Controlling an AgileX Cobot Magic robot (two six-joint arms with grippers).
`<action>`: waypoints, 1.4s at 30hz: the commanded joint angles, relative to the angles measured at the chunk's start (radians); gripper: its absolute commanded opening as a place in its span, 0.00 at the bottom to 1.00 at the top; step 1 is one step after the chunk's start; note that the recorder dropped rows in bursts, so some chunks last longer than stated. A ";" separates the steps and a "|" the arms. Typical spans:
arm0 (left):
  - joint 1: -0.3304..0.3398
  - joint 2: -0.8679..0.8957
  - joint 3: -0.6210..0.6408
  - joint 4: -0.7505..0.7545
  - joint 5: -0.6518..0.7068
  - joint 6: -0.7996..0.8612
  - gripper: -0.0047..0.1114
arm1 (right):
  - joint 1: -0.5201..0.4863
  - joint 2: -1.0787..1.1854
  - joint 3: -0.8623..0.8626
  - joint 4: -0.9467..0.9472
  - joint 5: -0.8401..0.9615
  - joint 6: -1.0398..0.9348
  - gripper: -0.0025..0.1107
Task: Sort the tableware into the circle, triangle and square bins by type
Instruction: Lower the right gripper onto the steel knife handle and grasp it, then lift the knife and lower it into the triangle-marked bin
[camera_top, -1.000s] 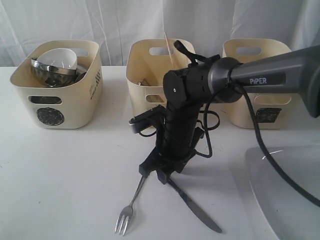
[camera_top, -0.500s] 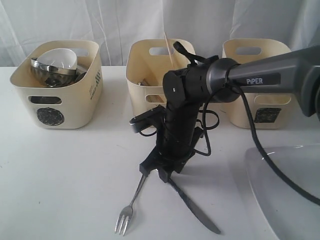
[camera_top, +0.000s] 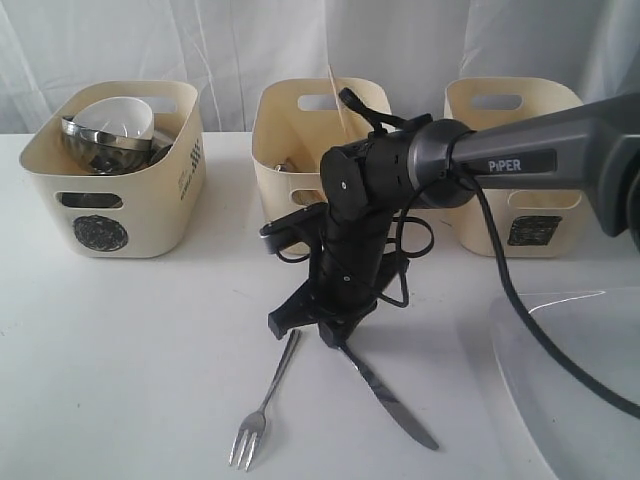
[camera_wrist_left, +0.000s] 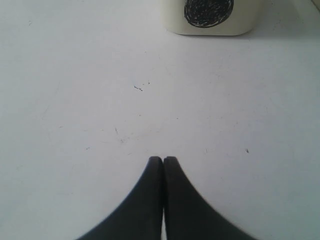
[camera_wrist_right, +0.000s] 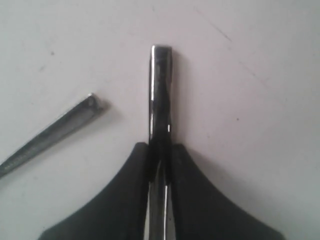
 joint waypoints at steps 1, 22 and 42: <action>0.002 -0.004 0.007 -0.006 0.009 0.004 0.04 | 0.007 0.107 0.050 0.021 -0.041 -0.037 0.02; 0.002 -0.004 0.007 -0.006 0.009 0.004 0.04 | 0.007 -0.114 0.050 0.014 -0.001 -0.107 0.02; 0.002 -0.004 0.007 -0.006 0.009 0.004 0.04 | 0.005 -0.273 0.050 0.023 0.030 -0.126 0.02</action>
